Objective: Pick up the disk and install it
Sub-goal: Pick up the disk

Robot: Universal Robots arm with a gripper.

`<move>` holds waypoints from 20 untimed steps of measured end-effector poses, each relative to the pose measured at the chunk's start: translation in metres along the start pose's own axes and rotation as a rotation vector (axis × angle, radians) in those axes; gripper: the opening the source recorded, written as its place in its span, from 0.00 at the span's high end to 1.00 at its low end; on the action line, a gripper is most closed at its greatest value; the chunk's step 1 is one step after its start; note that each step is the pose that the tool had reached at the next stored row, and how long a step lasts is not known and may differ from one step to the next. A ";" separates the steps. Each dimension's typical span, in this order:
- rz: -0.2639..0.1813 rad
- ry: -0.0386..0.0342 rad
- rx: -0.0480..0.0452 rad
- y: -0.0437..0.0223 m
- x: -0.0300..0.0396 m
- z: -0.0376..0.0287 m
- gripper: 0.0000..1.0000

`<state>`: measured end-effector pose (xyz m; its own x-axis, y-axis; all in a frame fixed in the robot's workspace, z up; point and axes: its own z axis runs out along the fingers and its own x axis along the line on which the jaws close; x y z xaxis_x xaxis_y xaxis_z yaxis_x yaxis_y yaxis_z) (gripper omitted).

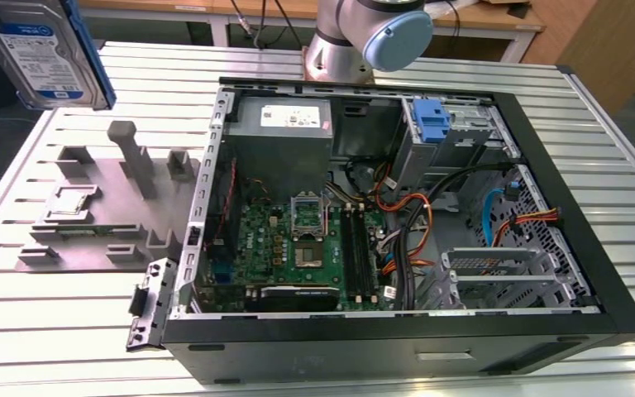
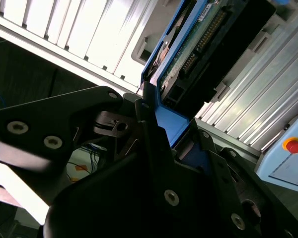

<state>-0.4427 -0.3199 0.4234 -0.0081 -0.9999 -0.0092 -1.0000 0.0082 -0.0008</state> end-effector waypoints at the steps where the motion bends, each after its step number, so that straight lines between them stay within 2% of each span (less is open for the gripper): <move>1: 0.000 0.0000 0.0000 0.0000 0.0000 -0.0002 0.63; 20: 0.000 0.0000 0.0000 0.0000 -0.0001 -0.0060 0.63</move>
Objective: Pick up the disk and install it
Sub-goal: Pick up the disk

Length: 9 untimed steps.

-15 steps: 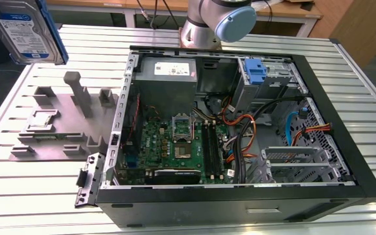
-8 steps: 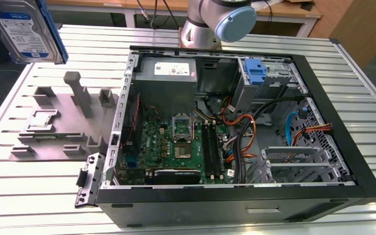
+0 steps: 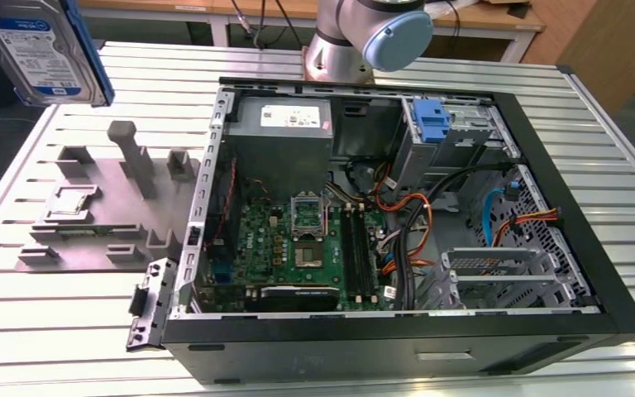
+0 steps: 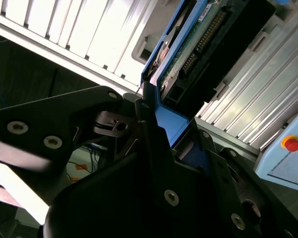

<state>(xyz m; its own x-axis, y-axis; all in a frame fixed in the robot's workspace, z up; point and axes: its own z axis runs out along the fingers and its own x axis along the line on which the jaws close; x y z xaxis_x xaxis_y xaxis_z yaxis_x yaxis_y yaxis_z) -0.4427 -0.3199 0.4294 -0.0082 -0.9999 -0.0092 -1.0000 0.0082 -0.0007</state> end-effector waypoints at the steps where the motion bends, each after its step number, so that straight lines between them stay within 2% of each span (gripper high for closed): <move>1: 0.000 0.0000 0.0001 0.0000 0.0000 -0.0004 0.63; 9: 0.000 0.0000 0.0000 0.0000 0.0000 -0.0027 0.63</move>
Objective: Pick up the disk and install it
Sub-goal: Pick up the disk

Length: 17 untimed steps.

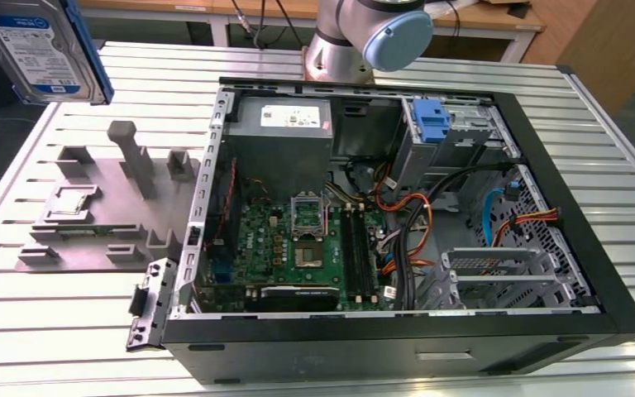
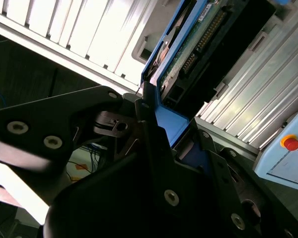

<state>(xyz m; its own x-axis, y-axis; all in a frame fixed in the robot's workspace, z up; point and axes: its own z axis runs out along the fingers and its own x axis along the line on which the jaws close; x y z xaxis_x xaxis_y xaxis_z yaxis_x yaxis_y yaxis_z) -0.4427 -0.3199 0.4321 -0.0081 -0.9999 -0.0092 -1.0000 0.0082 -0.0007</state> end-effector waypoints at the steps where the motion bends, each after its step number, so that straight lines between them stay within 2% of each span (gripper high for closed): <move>1: 0.000 0.0000 0.0000 0.0000 0.0000 -0.0001 0.63; 17: 0.000 0.0004 0.0000 0.0000 0.0000 -0.0011 0.63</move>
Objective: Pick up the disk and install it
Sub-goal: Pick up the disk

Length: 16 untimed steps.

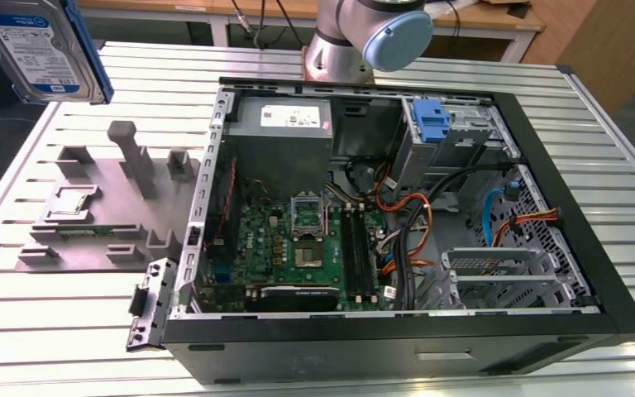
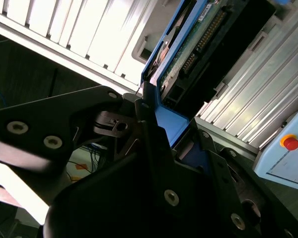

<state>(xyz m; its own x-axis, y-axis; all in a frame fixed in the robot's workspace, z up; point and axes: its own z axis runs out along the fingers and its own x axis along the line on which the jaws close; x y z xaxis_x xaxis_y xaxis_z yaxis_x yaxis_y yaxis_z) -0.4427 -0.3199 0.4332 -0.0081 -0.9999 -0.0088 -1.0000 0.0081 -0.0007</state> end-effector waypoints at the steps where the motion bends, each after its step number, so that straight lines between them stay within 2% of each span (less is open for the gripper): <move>1: 0.000 0.0001 -0.0001 0.0000 0.0000 0.0000 0.63; 10: 0.000 0.0001 0.0000 0.0000 -0.0001 -0.0114 0.63; 16: 0.000 0.0003 0.0001 0.0000 -0.0002 -0.0254 0.63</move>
<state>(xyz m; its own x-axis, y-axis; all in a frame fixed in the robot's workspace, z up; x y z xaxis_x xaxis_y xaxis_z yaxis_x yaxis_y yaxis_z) -0.4427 -0.3199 0.4586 -0.0081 -0.9999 -0.0086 -1.0000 0.0081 -0.0008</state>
